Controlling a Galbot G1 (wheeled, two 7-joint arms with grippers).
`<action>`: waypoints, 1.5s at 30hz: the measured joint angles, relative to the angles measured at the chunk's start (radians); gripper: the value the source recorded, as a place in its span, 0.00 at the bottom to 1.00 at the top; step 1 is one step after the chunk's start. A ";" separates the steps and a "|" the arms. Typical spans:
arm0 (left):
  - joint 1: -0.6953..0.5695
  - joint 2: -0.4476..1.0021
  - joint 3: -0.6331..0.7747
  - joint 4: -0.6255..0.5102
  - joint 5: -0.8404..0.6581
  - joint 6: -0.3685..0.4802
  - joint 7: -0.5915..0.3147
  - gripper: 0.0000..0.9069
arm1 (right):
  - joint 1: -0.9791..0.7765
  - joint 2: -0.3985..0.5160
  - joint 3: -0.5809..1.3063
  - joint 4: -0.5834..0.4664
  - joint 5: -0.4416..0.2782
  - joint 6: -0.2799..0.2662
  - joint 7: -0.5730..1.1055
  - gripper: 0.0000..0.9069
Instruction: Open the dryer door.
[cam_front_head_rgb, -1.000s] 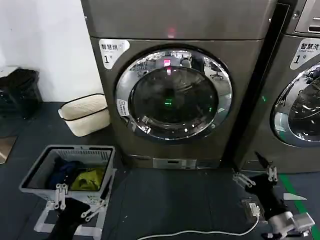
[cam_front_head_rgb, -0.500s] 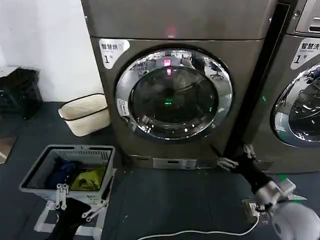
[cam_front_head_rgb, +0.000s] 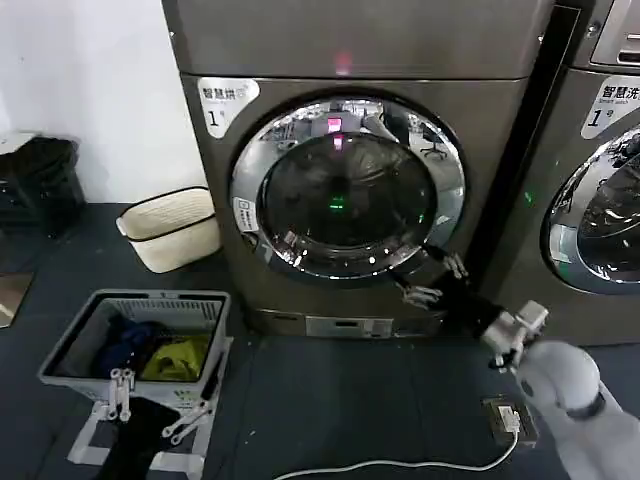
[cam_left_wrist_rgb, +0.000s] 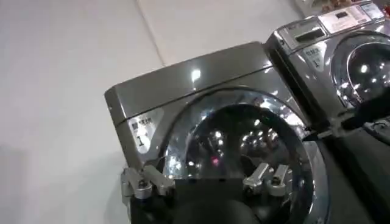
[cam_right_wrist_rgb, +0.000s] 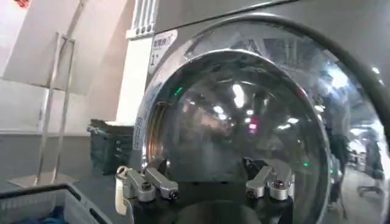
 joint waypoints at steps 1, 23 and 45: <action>0.001 0.000 0.000 0.000 0.000 0.000 0.001 1.00 | 0.021 0.002 -0.020 -0.010 0.002 0.001 0.001 1.00; 0.003 -0.020 0.000 0.003 0.005 0.000 0.018 1.00 | 0.354 0.109 -0.344 -0.197 0.002 0.004 0.017 1.00; 0.007 -0.033 -0.002 -0.005 0.006 -0.003 0.023 1.00 | 0.526 0.252 -0.512 -0.361 -0.025 0.006 0.015 1.00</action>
